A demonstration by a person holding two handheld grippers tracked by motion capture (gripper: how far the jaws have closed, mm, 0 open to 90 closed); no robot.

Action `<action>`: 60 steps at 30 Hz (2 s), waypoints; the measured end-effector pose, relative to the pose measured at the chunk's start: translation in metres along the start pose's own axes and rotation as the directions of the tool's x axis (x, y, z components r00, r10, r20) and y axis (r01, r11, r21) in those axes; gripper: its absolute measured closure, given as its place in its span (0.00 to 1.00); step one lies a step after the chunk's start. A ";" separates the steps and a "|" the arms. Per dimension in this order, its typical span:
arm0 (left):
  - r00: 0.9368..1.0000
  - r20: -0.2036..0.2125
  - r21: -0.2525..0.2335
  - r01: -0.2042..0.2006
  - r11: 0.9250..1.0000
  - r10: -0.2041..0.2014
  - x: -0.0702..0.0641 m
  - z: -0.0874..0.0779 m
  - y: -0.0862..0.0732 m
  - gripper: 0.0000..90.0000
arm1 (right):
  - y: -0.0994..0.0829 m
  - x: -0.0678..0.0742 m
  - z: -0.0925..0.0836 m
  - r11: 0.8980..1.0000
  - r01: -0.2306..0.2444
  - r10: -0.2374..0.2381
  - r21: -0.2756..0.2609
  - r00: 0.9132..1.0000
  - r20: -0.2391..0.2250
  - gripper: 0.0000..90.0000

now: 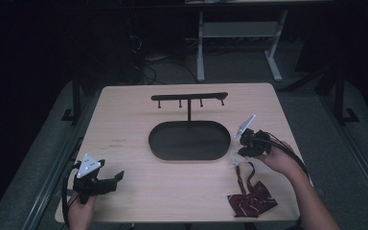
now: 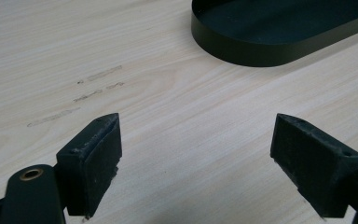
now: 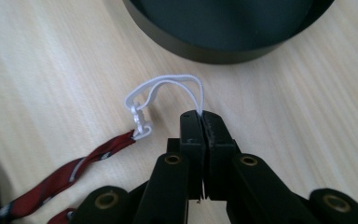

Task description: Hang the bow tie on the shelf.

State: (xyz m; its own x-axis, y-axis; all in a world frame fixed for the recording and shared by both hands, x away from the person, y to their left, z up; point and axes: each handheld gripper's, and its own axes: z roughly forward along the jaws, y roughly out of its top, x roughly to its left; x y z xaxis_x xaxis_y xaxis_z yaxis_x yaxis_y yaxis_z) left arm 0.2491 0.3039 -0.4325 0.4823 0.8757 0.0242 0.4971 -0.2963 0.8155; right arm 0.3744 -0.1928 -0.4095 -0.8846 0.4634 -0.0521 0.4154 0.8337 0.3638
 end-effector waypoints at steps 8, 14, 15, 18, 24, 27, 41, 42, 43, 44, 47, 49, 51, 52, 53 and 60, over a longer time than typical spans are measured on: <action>1.000 0.000 0.000 0.001 1.000 -0.001 0.000 0.000 0.000 0.18 | 0.010 0.008 -0.027 0.998 0.048 -0.049 -0.051 0.999 -0.021 0.97; 1.000 0.000 0.002 0.003 1.000 -0.003 0.000 0.000 0.000 0.18 | 0.017 0.014 -0.035 0.995 0.087 -0.089 -0.054 0.996 -0.024 0.98; 1.000 0.000 0.002 0.003 1.000 -0.003 0.000 0.000 0.000 0.18 | 0.017 0.014 -0.035 0.995 0.087 -0.089 -0.054 0.996 -0.024 0.98; 1.000 0.000 -0.001 0.003 1.000 -0.003 0.001 0.000 0.000 0.18 | 0.020 0.014 -0.039 0.993 0.100 -0.102 -0.064 0.994 -0.028 0.97; 1.000 -0.001 -0.003 0.001 1.000 -0.001 0.001 0.000 0.000 0.18 | 0.027 0.017 -0.048 0.989 0.120 -0.124 -0.083 0.991 -0.044 0.97; 1.000 -0.001 -0.001 0.000 1.000 0.000 0.001 0.000 0.000 0.18 | 0.031 0.018 -0.052 0.988 0.133 -0.137 -0.084 0.990 -0.037 0.97; 1.000 -0.006 -0.001 0.005 1.000 -0.005 0.001 -0.001 0.000 0.18 | 0.049 0.020 -0.064 0.982 0.165 -0.168 -0.090 0.985 -0.027 0.97; 1.000 -0.006 -0.003 0.007 1.000 -0.007 0.001 -0.001 0.000 0.18 | 0.050 0.019 -0.065 0.982 0.167 -0.171 -0.092 0.985 -0.028 0.97; 1.000 -0.006 -0.003 0.007 1.000 -0.007 0.001 -0.001 0.000 0.18 | 0.052 0.019 -0.066 0.981 0.169 -0.172 -0.092 0.985 -0.026 0.97; 1.000 -0.006 -0.003 0.007 1.000 -0.007 0.001 -0.001 0.000 0.18 | 0.053 0.019 -0.067 0.980 0.174 -0.177 -0.091 0.984 -0.021 0.97; 1.000 -0.005 -0.004 0.002 1.000 -0.002 0.001 -0.001 0.000 0.18 | 0.058 0.020 -0.070 0.979 0.182 -0.184 -0.094 0.983 -0.015 0.97; 1.000 -0.004 -0.007 0.003 1.000 -0.003 0.001 -0.001 0.000 0.18 | 0.063 0.020 -0.072 0.978 0.185 -0.188 -0.098 0.982 -0.022 0.97; 1.000 -0.004 -0.009 0.005 1.000 -0.005 0.001 -0.001 0.000 0.18 | 0.064 0.020 -0.073 0.978 0.185 -0.187 -0.096 0.982 -0.019 0.97; 1.000 -0.005 -0.009 0.004 1.000 -0.004 0.001 -0.002 0.000 0.18 | 0.066 0.019 -0.073 0.977 0.190 -0.193 -0.094 0.981 -0.021 0.97; 1.000 -0.004 -0.009 0.005 1.000 -0.005 0.001 -0.002 0.000 0.18 | 0.068 0.019 -0.072 0.977 0.192 -0.195 -0.092 0.981 -0.024 0.97; 1.000 -0.005 -0.008 0.001 1.000 -0.001 0.002 -0.002 0.000 0.18 | 0.075 0.016 -0.074 0.976 0.195 -0.199 -0.099 0.979 -0.032 0.97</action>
State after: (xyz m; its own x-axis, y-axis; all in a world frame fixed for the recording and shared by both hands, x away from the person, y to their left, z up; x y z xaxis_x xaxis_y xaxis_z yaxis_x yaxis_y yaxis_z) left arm 0.2484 0.3061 -0.4314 0.4781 0.8779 0.0259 0.4917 -0.2920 0.8204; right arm 0.3761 -0.1448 -0.3145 -0.9559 0.2783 -0.0939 0.2116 0.8742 0.4369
